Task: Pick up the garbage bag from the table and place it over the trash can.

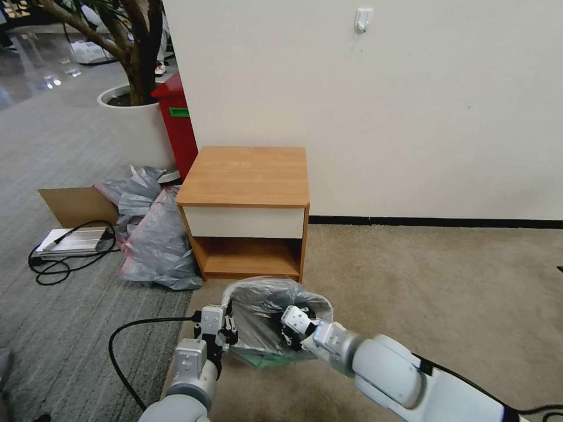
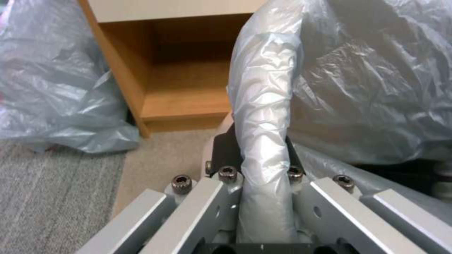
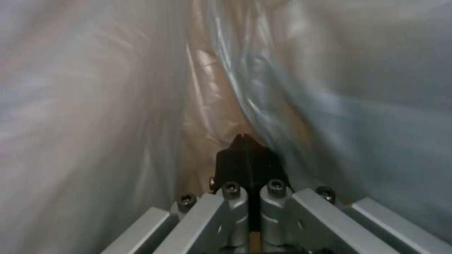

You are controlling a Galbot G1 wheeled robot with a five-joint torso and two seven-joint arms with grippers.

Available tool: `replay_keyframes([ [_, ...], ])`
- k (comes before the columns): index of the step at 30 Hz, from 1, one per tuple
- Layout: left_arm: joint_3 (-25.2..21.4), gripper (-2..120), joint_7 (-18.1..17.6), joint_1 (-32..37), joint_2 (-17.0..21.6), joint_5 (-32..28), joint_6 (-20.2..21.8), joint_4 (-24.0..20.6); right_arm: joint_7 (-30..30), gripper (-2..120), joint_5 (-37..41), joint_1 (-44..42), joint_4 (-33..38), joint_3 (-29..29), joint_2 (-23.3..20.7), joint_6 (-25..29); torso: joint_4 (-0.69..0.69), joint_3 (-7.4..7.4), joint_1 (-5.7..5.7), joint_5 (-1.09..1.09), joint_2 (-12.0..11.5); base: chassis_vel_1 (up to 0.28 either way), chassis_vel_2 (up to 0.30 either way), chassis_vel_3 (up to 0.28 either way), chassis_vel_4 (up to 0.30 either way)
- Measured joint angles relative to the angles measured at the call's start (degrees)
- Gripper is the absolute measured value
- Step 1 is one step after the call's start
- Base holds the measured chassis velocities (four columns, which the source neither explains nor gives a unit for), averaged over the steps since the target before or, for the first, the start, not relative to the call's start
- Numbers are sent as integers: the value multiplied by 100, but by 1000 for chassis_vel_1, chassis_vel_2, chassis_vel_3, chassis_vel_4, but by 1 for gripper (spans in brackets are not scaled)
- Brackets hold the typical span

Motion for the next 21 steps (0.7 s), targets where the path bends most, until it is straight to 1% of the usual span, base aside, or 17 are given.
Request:
replay_keyframes([
  [1, 0, 3, 0, 0, 0, 0, 0, 0, 0, 0, 0, 0, 0, 0, 0, 0, 0, 0, 0, 0, 0, 0, 0, 0, 0],
  [5, 188, 3, 3, 102, 4, 250, 0, -78, -4, 0, -86, 460, -548, -376, 398, -99, 1, 0, 0, 0, 0, 0, 0, 0, 0],
  [7, 198, 3, 3, 111, 2, 260, 0, -88, -4, 0, -94, 489, -594, -399, 426, -101, 1, 0, 0, 0, 0, 0, 0, 0, 0],
  [9, 241, 3, 4, 134, 1, 273, -1, -114, 1, 0, -111, 626, -828, -516, 569, -103, 1, 0, 0, 0, 0, 0, 0, 0, 0],
  [12, 218, 3, 4, 113, 8, 255, -2, -87, 5, 0, -112, 628, -880, -522, 603, -87, 1, 0, 0, 1, 0, 0, 0, 0, 0],
  [15, 139, 3, 0, 54, 28, 172, 3, -23, 7, 0, -112, 526, -762, -430, 536, -51, 1, 0, 0, 2, 0, 0, 0, 0, 0],
  [16, 85, 3, -11, 17, 40, 103, 15, 7, 2, 0, -111, 435, -613, -335, 448, -11, 2, 0, 0, 1, -1, 0, 0, 0, 0],
  [17, -22, 3, -60, -65, 57, -129, 68, 55, -27, 0, -85, 204, -228, -96, 214, 71, 1, 0, 0, 1, 0, 0, 0, 0, 0],
  [18, -52, 3, -76, -89, 61, -219, 92, 67, -41, 0, -58, 116, -73, -3, 115, 104, 0, 0, 0, 2, 0, 0, 0, 0, 0],
  [19, -52, 3, -76, -89, 61, -219, 92, 67, -41, 0, -58, 116, -73, -3, 115, 104, 0, 0, 0, 2, 0, 0, 0, 0, 0],
  [21, -229, 3, -186, -226, 66, -731, 250, 134, -57, 0, 130, -369, 719, 525, -385, 306, -1, 0, 0, -1, 0, 0, 0, 0, 0],
])
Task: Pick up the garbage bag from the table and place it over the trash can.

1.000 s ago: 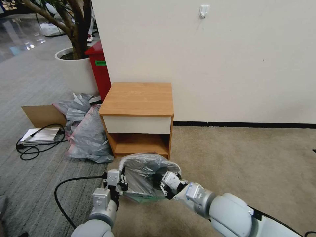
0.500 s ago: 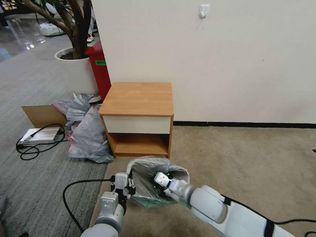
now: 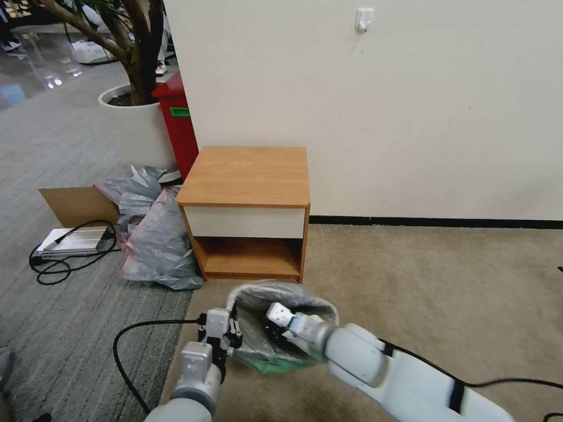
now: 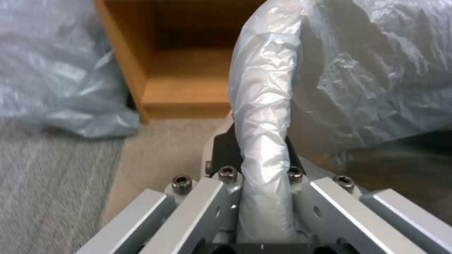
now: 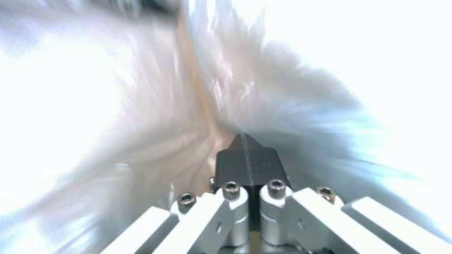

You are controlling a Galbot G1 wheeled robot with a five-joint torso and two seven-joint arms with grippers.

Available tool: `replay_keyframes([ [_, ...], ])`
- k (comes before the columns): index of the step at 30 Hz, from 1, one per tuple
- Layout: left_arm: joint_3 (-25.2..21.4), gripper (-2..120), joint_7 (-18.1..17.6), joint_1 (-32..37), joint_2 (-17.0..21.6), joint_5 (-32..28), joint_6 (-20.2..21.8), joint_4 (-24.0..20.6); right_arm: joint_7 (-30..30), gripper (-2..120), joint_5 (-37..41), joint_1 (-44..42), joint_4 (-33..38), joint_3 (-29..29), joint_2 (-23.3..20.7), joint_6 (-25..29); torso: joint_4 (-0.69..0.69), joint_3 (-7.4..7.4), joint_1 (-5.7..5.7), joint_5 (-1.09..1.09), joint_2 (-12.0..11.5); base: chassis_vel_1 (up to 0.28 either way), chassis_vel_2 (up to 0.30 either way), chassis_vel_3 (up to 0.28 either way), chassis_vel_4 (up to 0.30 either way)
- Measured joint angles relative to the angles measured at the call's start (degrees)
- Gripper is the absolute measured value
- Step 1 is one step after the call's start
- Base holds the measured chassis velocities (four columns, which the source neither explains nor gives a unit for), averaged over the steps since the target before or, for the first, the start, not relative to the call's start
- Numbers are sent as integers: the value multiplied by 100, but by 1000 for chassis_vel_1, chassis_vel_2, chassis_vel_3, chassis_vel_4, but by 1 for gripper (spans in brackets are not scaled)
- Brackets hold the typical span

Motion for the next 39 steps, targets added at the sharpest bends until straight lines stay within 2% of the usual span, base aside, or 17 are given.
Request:
replay_keyframes([
  [2, -101, 3, -89, -73, 6, -414, 176, 5, 27, 0, 198, -397, 430, 436, -261, 199, 0, 0, 0, 2, 0, 0, 0, 0, 0],
  [3, -101, 3, -89, -73, 6, -414, 176, 5, 27, 0, 198, -397, 430, 436, -261, 199, 0, 0, 0, 2, 0, 0, 0, 0, 0],
  [5, -270, 3, -352, -175, 53, -1669, 731, -60, 375, 0, 661, -1190, 1000, 1278, -406, 777, 0, -1, 0, 1, 0, 0, 0, 0, 0],
  [6, -270, 3, -352, -175, 53, -1669, 731, -60, 375, 0, 661, -1190, 1000, 1278, -406, 777, 0, -1, 0, 1, 0, 0, 0, 0, 0],
  [8, -367, 3, -405, -207, 94, -2256, 936, -49, 575, 1, 743, -1774, 1151, 1860, -93, 1358, 0, -1, 0, 1, 0, 0, 0, 0, 0],
  [9, -367, 3, -405, -207, 94, -2256, 936, -49, 575, 1, 743, -1774, 1151, 1860, -93, 1358, 0, -1, 0, 1, 0, 0, 0, 0, 0],
  [11, -424, 3, -412, -228, 172, -2611, 1031, 125, 660, 11, 702, -2473, 1189, 2359, 594, 1883, 0, -1, 0, 2, 0, 0, 0, 0, 0],
  [13, -428, 3, -409, -244, 199, -2724, 1059, 256, 669, 20, 642, -2833, 1158, 2516, 994, 2132, 0, -1, 0, 2, 0, 0, 0, 0, 0],
  [14, -428, 3, -409, -244, 199, -2724, 1059, 256, 669, 20, 642, -2833, 1158, 2516, 994, 2132, 0, -1, 0, 2, 0, 0, 0, 0, 0],
  [18, -395, 3, -396, -247, 167, -2731, 1072, 502, 588, 38, 335, -3205, 948, 2612, 1317, 2507, 0, 0, 0, 1, 0, 0, 0, 0, 0],
  [23, -389, 3, -328, -190, 144, -2688, 1058, 589, 540, 53, 287, -3212, 854, 2621, 1436, 2584, 1, -1, 0, 1, 0, 0, 0, 0, 0],
  [24, -391, 3, -298, -171, 144, -2654, 1054, 611, 528, 61, 286, -3179, 827, 2602, 1474, 2592, 1, 0, 0, 1, 0, 0, 0, 0, 0],
  [29, -405, 3, -156, -150, 144, -2466, 1020, 663, 487, 78, 284, -3128, 770, 2557, 1531, 2631, 1, 0, 0, 2, 0, 0, 0, 0, 0],
  [30, -405, 3, -156, -150, 144, -2466, 1020, 663, 487, 78, 284, -3128, 770, 2557, 1531, 2631, 1, 0, 0, 2, 0, 0, 0, 0, 0],
  [33, -404, 8, -118, -149, 144, -2413, 990, 680, 452, 85, 282, -3122, 736, 2554, 1536, 2661, 1, 0, 0, 2, 0, 0, 0, 0, 0],
  [34, -395, 21, -33, -153, 146, -2342, 931, 688, 416, 97, 282, -3106, 689, 2562, 1531, 2694, 1, 0, 0, 2, 0, 0, 0, 0, 0],
  [39, -374, 34, 2, -194, 211, -2350, 866, 704, 411, 100, 287, -3092, 686, 2558, 1514, 2707, 1, 0, 0, 2, 0, 0, 0, 0, 0],
])
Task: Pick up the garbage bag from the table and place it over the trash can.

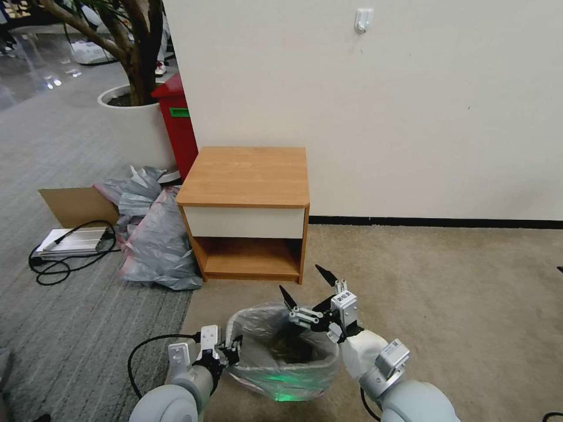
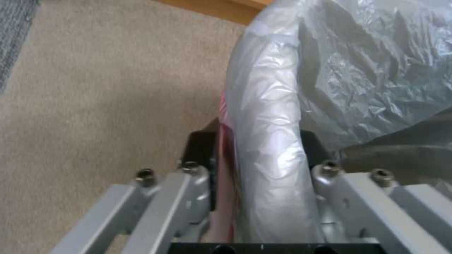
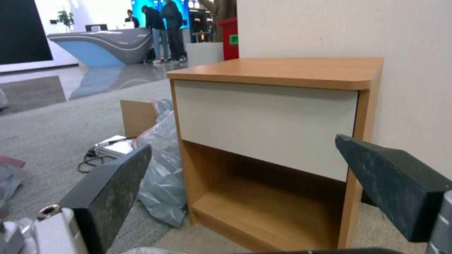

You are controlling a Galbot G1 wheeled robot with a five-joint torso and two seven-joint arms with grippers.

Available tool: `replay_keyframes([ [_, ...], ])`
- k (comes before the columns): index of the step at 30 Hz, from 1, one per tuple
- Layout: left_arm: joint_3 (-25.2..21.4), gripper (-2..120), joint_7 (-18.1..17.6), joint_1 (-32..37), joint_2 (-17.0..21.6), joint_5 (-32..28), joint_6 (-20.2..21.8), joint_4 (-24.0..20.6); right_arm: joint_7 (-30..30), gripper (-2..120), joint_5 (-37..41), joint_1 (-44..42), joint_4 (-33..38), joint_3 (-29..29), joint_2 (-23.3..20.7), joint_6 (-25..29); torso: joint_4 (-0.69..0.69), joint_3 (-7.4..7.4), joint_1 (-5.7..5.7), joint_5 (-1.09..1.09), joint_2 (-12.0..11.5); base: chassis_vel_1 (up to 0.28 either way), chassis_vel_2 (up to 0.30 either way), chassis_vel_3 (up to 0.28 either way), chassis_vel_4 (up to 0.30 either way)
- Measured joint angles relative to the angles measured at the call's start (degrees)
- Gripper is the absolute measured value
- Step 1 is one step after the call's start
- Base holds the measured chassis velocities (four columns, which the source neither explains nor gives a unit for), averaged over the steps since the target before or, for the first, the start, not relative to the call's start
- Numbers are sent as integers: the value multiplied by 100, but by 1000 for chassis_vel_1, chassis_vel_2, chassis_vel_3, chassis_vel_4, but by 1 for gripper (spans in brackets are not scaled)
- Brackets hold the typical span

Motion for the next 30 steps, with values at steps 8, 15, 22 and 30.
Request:
replay_keyframes([
  [8, -20, 64, 209, -86, 255, 109, -140, 150, -6, 100, 16, 62, -34, -52, 29, -1, 0, 0, 0, 0, 0, 0, 0, 0, 0],
  [15, -103, 93, 494, -11, 307, 657, -599, -128, 201, 100, 37, 114, -84, -51, 148, 25, 0, 0, 0, 0, 0, 0, 0, 0, 0],
  [22, -192, 100, 785, -83, 410, 1578, -2215, 119, 1274, 100, -259, 50, -124, -30, 529, -178, 0, 0, 0, 1, 0, 0, 0, 0, 0],
  [30, -485, 100, 894, 105, 323, 2943, -4756, 743, 2068, 100, -688, -408, -570, 225, 954, -42, 0, 0, 0, 0, 0, 0, 0, 0, 0],
])
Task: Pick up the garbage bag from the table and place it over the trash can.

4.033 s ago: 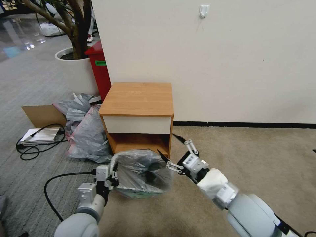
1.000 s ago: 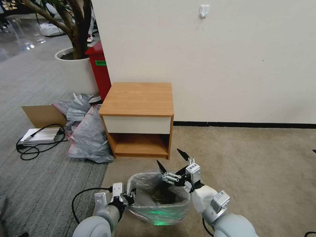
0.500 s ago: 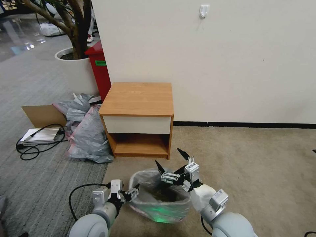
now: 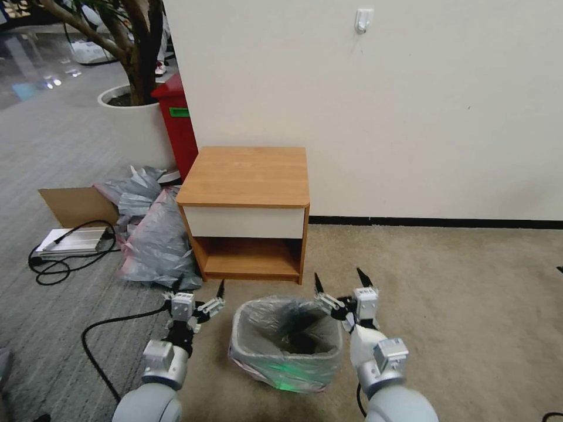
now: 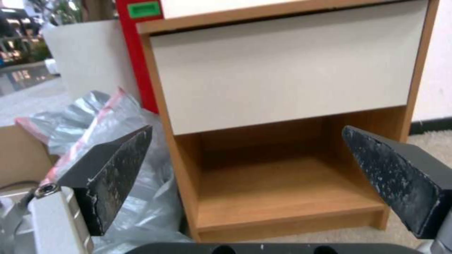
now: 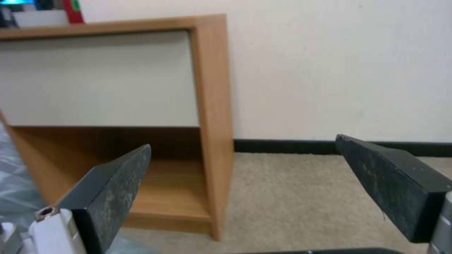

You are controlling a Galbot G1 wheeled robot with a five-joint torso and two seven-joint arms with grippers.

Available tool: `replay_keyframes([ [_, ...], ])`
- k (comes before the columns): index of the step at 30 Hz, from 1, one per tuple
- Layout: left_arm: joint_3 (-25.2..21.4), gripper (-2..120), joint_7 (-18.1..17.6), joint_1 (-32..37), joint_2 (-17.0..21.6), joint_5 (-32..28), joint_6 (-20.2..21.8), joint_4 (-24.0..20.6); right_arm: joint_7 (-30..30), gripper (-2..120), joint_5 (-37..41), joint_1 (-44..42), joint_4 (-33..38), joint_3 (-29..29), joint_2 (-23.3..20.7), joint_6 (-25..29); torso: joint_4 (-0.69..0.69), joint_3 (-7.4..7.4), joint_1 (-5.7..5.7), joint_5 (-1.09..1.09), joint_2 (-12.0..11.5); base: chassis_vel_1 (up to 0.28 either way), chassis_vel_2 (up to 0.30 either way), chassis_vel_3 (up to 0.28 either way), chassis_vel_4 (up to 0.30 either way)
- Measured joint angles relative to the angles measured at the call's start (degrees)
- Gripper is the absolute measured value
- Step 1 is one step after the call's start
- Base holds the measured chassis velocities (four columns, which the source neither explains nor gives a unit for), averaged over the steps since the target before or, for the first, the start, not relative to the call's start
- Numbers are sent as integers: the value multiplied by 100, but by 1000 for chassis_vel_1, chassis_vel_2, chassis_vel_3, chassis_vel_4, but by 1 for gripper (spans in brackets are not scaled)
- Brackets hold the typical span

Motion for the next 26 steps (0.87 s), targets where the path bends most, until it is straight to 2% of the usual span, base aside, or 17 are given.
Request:
replay_keyframes([
  [5, -71, 100, 28, 67, -79, 25, -257, 0, -159, 100, -67, -14, -263, 216, 123, 281, 0, 0, 0, 1, 0, 0, 0, 0, 0],
  [26, -71, 100, 24, 66, -84, -16, -235, -7, -211, 100, -59, -7, -270, 223, 119, 304, 0, 0, 0, 0, 0, 0, 0, 0, 0],
])
